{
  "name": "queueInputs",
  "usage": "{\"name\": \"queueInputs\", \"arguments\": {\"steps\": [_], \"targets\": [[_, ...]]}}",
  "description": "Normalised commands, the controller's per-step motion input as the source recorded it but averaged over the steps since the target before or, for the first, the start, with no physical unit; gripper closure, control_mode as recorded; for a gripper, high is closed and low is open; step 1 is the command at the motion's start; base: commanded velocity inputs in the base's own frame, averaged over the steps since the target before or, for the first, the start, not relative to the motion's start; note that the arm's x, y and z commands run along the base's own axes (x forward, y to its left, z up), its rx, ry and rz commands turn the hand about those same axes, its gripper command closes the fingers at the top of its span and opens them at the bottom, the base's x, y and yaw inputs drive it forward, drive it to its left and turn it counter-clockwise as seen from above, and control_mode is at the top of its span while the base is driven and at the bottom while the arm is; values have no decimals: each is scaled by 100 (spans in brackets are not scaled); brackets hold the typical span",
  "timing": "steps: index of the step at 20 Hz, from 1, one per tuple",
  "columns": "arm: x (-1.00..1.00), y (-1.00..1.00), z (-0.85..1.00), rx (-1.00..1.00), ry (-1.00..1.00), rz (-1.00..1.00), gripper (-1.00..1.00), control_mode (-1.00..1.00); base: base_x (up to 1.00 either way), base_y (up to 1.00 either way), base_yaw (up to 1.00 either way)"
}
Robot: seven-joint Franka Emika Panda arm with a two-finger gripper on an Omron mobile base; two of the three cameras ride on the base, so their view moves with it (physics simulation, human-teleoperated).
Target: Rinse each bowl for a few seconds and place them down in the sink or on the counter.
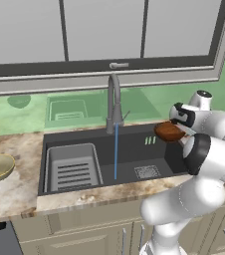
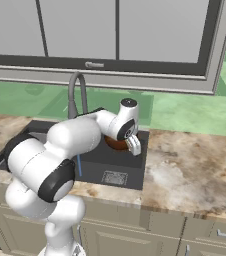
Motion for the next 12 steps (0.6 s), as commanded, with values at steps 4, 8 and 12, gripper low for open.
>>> {"name": "queueInputs", "arguments": {"steps": [4,8,12], "targets": [[4,20,-2,4,0,10,100,-100,0,0,0],[8,17,-7,4,0,10,100,-100,0,0,0],[10,19,-10,4,0,9,100,-100,0,0,0]]}}
